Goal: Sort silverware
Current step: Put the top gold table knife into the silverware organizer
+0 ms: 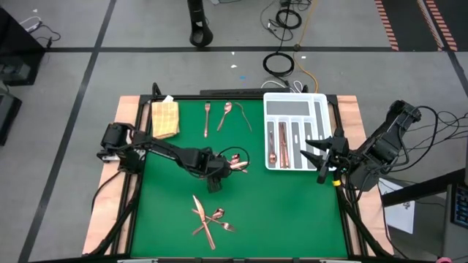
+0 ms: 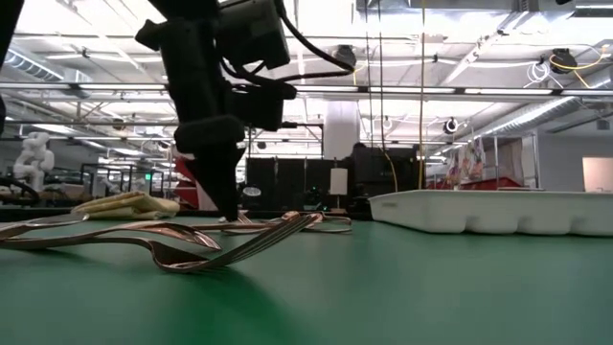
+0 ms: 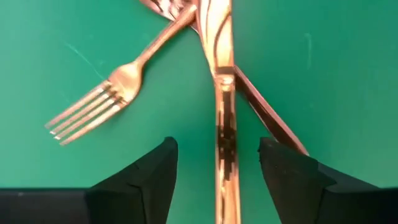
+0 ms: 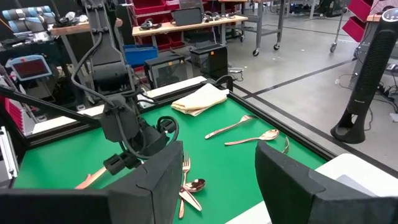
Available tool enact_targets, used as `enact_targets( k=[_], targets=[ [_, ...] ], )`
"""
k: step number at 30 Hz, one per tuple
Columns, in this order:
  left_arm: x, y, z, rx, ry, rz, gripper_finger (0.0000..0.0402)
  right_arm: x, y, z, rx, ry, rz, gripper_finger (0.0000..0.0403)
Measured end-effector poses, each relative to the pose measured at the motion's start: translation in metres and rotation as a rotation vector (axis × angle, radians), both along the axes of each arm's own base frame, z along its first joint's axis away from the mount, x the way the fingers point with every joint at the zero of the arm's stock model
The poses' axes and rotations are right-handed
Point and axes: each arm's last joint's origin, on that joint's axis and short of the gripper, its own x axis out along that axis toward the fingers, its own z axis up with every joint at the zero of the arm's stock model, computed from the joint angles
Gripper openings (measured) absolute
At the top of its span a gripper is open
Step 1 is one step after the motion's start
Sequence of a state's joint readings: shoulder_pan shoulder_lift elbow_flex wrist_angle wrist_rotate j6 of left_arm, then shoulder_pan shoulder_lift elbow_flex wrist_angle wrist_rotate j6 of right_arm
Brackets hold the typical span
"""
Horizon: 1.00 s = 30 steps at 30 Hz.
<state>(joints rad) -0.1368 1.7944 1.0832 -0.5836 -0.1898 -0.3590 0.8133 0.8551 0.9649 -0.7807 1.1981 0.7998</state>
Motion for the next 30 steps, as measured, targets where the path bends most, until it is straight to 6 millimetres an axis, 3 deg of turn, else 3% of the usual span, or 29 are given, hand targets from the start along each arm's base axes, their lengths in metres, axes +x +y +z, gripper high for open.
enact_targets(
  k=[9, 18, 26, 30],
  targets=[
    [0.007, 0.016, -0.001, -0.027, -0.032, -0.043, 0.0231, 0.000, 0.000, 0.000, 0.000, 0.000, 0.000, 0.0187],
    [0.012, 0.016, -0.004, -0.058, -0.060, -0.049, 0.0231, -0.001, -0.001, -0.001, -0.012, 0.010, -0.001, 0.0187],
    [0.019, 0.016, -0.026, -0.089, -0.024, -0.062, 0.0230, -0.001, -0.001, -0.001, -0.015, 0.011, -0.003, 0.0187],
    [0.020, 0.019, -0.035, -0.118, 0.006, -0.072, 0.0199, -0.001, -0.001, -0.001, -0.014, 0.011, -0.003, 0.0187]
  ],
)
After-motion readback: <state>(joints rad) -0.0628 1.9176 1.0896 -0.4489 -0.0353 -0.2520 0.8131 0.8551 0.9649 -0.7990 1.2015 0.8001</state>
